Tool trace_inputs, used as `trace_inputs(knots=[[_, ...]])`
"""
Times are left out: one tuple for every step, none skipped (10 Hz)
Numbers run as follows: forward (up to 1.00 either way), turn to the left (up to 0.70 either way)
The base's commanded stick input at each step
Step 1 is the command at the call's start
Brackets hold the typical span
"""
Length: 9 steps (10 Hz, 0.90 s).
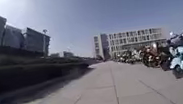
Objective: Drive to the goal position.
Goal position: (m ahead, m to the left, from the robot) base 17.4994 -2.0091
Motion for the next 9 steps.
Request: trace_inputs(knots=[[1.0,0.02],[1.0,0.02],[1.0,0.02],[1.0,0.02],[1.0,0.02],[1.0,0.02],[1.0,0.02],[1.0,0.02],[1.0,0.02]])
